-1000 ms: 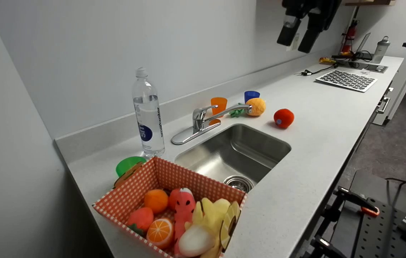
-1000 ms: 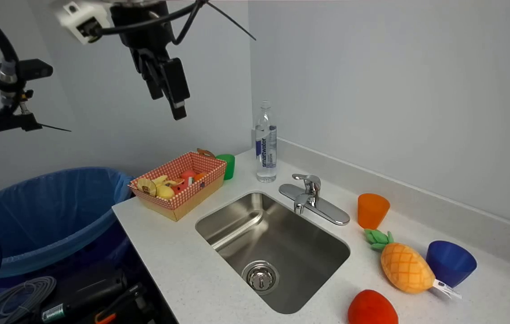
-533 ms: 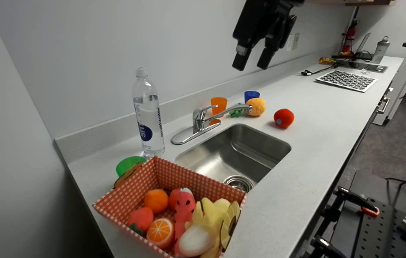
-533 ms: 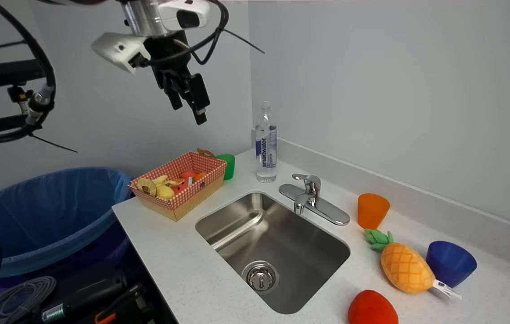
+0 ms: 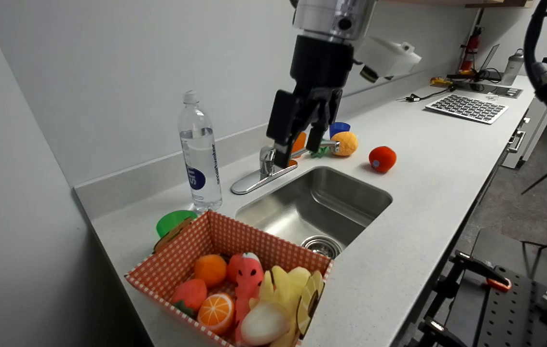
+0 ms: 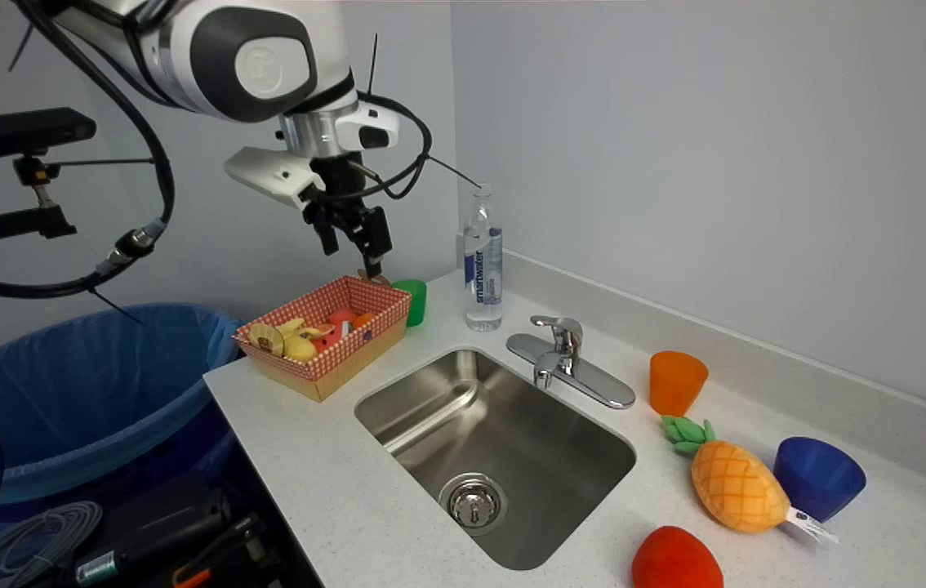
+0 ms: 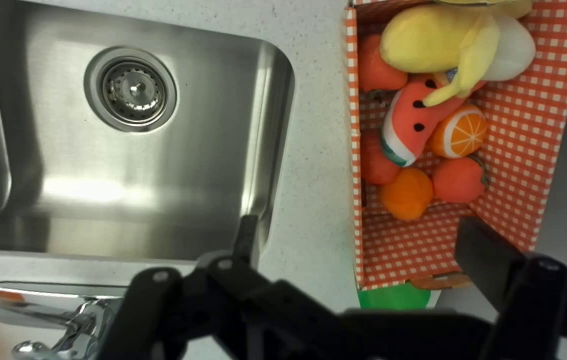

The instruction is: Move the box to the right

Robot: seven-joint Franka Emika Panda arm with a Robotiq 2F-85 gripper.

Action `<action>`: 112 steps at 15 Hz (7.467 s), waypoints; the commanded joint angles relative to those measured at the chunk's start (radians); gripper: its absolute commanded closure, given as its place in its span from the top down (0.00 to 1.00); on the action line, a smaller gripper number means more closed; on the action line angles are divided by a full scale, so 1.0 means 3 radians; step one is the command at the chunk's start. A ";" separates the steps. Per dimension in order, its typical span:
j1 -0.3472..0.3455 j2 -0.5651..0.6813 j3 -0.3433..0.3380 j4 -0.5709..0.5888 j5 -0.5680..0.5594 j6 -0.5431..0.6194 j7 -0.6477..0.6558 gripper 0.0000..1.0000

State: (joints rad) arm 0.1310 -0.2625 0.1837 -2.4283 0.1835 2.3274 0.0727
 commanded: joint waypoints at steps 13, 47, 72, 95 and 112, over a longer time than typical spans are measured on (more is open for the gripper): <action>0.0256 0.1120 0.0147 0.0222 -0.0537 0.0584 0.0147 1.00; 0.0096 0.0154 -0.0121 -0.0744 -0.0290 0.0085 -0.0178 0.02; -0.0487 -0.0756 -0.0437 -0.1162 -0.0722 0.0268 0.0438 0.02; -0.0080 -0.0737 -0.0335 -0.1057 -0.0182 -0.0054 0.0045 0.02; -0.0090 -0.0412 -0.0342 -0.0995 -0.0179 0.0237 0.0034 0.02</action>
State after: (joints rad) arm 0.1102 -0.4268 0.0813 -2.7461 0.1336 2.3632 0.0863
